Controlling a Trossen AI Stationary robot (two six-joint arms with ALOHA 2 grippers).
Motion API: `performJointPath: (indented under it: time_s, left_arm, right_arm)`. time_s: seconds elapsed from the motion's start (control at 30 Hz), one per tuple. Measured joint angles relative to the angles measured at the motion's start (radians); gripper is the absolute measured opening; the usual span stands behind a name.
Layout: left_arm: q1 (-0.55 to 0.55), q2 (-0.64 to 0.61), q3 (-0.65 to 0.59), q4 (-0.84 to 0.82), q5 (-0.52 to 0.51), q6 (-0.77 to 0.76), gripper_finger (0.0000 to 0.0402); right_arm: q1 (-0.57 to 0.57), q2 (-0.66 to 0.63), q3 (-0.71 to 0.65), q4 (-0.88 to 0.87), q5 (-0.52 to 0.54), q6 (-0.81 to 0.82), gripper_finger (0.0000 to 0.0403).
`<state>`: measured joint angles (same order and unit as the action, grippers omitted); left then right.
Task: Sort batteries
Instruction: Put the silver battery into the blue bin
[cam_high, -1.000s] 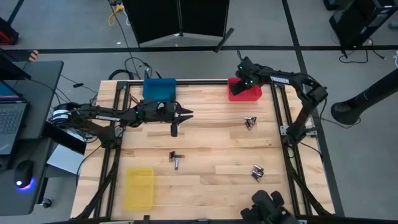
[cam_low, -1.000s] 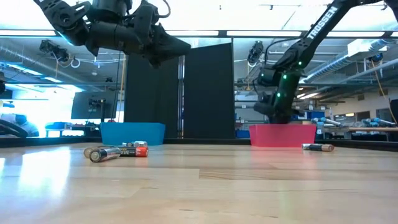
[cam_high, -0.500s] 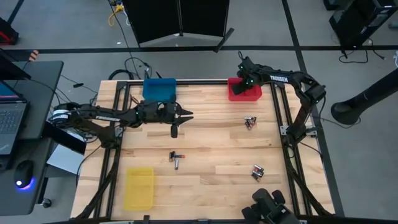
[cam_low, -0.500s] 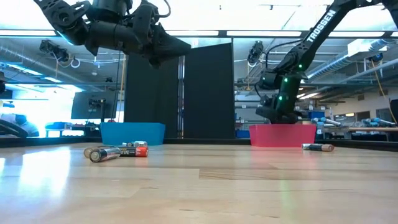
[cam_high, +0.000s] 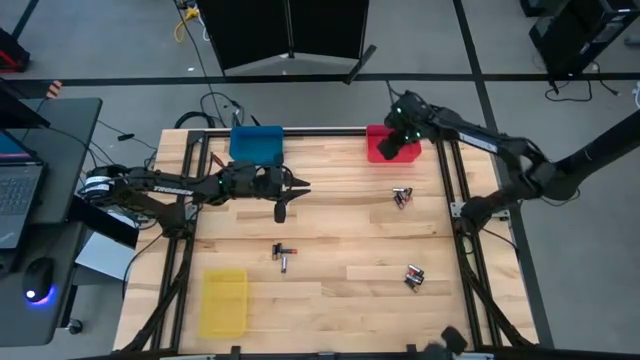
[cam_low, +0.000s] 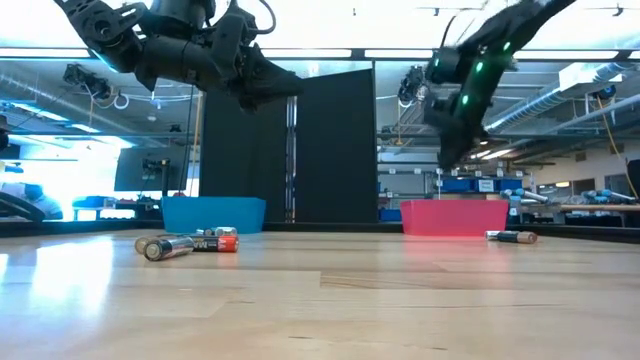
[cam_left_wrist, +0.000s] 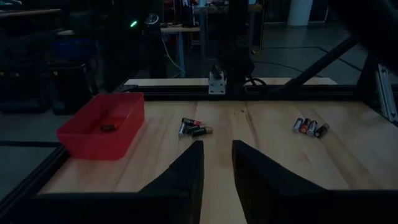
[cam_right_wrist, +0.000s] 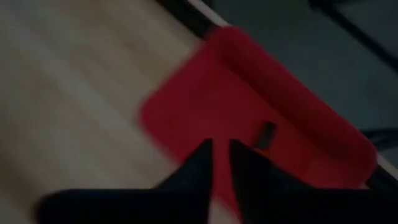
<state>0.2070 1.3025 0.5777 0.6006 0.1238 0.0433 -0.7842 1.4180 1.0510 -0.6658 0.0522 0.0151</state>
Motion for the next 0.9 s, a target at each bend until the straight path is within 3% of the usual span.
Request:
performJointPath:
  time_s: [0.07, 0.27, 0.43, 0.57, 0.73, 0.9]
  left_arm:
    - [0.000, 0.000, 0.000, 0.000, 0.000, -0.001, 0.0082]
    - [0.000, 0.000, 0.000, -0.001, 0.000, -0.001, 0.0069]
    - [0.000, 0.000, 0.000, -0.002, 0.000, -0.007, 0.0065]
    - [0.000, 0.000, 0.000, -0.006, 0.000, -0.022, 0.0064]
    - [0.000, 0.001, 0.000, -0.006, 0.000, -0.022, 0.0064]
    - [0.000, 0.001, 0.001, -0.026, 0.000, -0.028, 0.0064]
  right_arm:
    - [0.056, -0.066, -0.034, 0.000, 0.000, 0.005, 0.0013]
    - [0.248, -0.256, -0.203, 0.136, 0.011, 0.112, 0.0016]
    - [0.396, -0.401, -0.381, 0.283, 0.116, 0.194, 0.0010]
    - [0.480, -0.494, -0.490, 0.292, 0.141, 0.241, 0.0012]
    - [0.509, -0.529, -0.531, 0.329, 0.100, 0.228, 0.0018]
    - [0.449, -0.478, -0.444, 0.241, 0.029, 0.155, 0.0037]
